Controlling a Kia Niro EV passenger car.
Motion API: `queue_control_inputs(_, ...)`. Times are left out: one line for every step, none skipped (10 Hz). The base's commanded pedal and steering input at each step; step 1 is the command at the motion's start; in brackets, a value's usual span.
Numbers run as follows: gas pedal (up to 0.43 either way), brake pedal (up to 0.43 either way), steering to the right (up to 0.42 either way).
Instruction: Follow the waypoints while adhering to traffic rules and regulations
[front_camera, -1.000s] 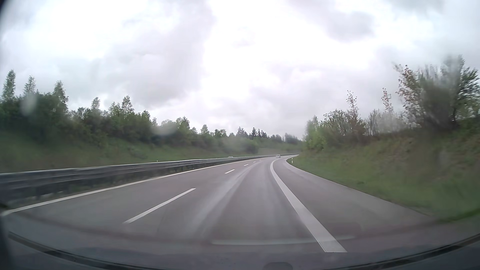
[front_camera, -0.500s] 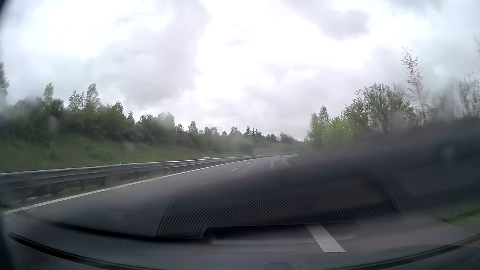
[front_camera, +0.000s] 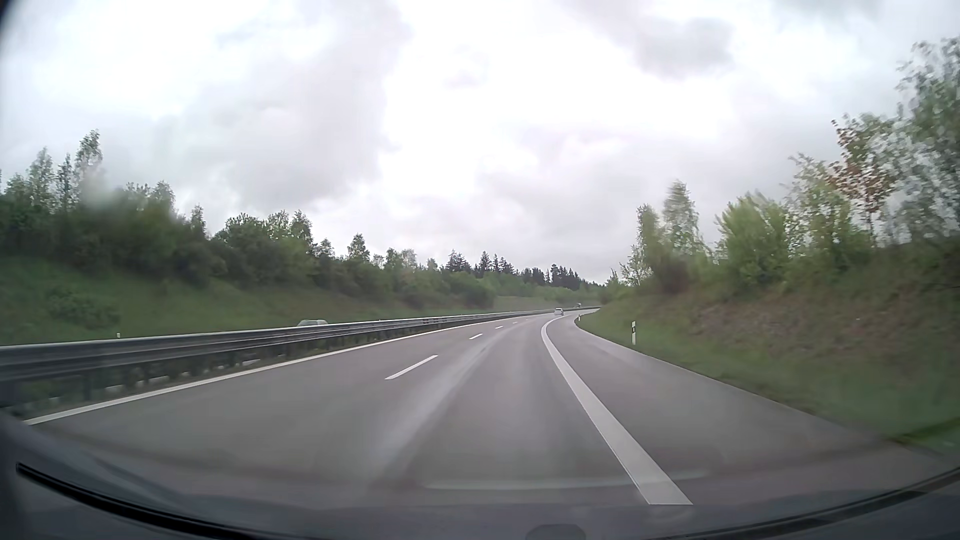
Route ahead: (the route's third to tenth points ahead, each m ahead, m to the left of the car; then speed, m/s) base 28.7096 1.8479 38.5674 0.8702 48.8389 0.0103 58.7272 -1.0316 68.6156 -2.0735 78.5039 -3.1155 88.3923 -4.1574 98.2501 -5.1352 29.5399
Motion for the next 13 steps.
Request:
queue_control_inputs(0.28, 0.0, 0.008)
queue_control_inputs(0.28, 0.0, 0.008)
queue_control_inputs(0.28, 0.0, 0.008)
queue_control_inputs(0.28, 0.0, 0.008)
queue_control_inputs(0.28, 0.0, 0.008)
queue_control_inputs(0.28, 0.0, 0.008)
queue_control_inputs(0.28, 0.0, 0.008)
queue_control_inputs(0.28, 0.0, 0.008)
queue_control_inputs(0.28, 0.0, 0.008)
queue_control_inputs(0.28, 0.0, 0.008)
queue_control_inputs(0.28, 0.0, 0.008)
queue_control_inputs(0.28, 0.0, 0.008)
queue_control_inputs(0.28, 0.0, 0.008)
